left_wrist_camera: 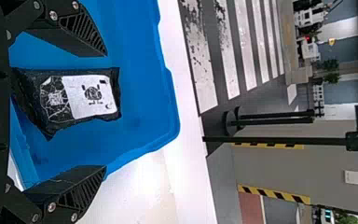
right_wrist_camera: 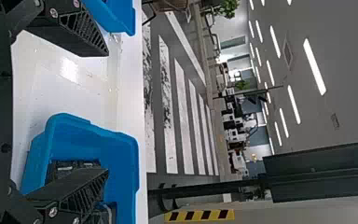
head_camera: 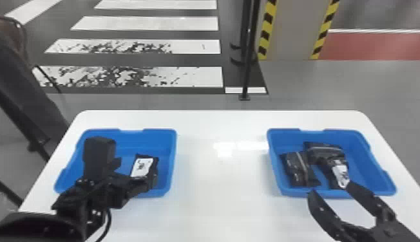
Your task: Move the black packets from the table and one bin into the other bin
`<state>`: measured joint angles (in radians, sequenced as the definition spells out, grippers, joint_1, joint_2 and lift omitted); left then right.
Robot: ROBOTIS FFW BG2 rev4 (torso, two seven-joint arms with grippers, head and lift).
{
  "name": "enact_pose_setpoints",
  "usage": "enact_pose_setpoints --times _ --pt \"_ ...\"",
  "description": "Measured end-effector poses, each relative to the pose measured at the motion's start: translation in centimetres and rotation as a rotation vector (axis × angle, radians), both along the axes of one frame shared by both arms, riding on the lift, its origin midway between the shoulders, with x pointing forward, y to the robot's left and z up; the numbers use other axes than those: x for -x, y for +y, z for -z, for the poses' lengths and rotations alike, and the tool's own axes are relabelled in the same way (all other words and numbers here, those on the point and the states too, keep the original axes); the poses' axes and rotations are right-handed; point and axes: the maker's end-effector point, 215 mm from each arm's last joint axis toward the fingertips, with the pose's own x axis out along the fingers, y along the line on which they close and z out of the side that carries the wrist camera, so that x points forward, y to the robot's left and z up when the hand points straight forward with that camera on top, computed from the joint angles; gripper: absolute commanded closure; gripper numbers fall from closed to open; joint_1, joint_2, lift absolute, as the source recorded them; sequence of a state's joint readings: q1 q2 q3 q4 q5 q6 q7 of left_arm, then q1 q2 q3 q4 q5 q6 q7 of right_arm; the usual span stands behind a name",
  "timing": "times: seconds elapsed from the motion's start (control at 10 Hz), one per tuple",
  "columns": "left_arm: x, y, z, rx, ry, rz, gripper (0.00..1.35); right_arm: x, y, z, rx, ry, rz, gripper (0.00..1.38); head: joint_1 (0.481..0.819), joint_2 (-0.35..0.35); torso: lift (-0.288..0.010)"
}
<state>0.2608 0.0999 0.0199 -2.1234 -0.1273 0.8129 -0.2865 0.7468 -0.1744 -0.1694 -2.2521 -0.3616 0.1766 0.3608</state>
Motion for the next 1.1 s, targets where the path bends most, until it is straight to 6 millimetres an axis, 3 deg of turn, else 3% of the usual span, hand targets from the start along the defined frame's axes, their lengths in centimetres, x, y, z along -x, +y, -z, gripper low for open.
enact_pose_setpoints --times 0.6,1.1 --pt "-0.9 -1.1 4.4 -0.020 0.254 0.018 0.18 -0.1 0.2 0.0 -0.015 -0.001 -0.008 0.14 0.695 0.001 -0.110" --pt "-2.4 -0.9 4.9 -0.058 0.294 0.009 0.18 -0.2 0.3 -0.2 -0.025 -0.007 -0.009 0.14 0.695 0.003 -0.110"
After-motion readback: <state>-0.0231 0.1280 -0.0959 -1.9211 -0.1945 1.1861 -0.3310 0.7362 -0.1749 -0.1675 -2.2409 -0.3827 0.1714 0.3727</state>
